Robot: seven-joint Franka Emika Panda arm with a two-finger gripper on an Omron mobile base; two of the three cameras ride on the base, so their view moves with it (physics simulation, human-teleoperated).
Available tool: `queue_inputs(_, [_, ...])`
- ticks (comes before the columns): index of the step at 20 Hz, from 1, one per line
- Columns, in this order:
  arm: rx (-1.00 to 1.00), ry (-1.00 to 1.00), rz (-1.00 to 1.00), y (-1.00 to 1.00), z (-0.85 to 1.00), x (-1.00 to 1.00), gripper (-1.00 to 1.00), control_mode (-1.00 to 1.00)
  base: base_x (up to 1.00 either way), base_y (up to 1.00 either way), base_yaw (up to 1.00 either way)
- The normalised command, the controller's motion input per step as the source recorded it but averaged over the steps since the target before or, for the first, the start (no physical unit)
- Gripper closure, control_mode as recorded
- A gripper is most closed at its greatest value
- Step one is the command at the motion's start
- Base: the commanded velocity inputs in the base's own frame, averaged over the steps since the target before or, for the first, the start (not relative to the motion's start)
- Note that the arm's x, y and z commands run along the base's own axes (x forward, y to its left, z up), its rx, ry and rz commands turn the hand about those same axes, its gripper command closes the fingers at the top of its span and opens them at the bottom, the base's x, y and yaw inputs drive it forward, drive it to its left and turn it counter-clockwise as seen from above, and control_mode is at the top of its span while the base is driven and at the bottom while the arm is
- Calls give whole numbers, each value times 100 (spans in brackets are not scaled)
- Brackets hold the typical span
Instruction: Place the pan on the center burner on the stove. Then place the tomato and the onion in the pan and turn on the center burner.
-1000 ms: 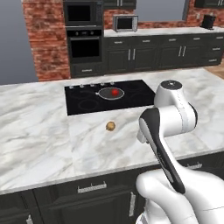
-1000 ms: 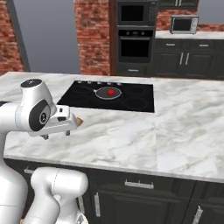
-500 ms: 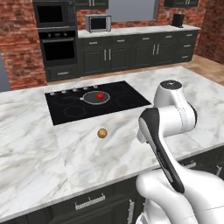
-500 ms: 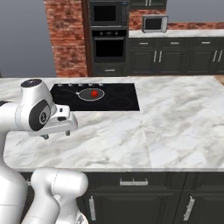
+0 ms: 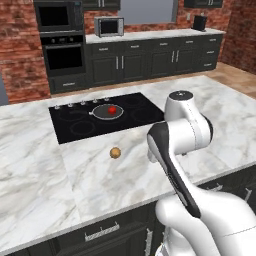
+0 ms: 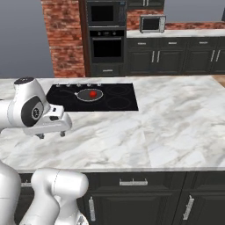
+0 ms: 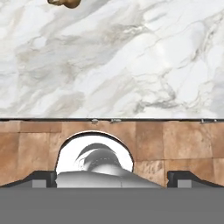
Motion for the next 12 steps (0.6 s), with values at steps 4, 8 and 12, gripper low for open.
queue_inputs(4, [0,-1,9,10,0,0,-100,-100,0,0,0])
queue_inputs(8, [0,-12,10,3,0,4,-100,-100,0,0,0])
queue_inputs(12, [1,-17,10,9,-2,27,-100,-100,0,0,0])
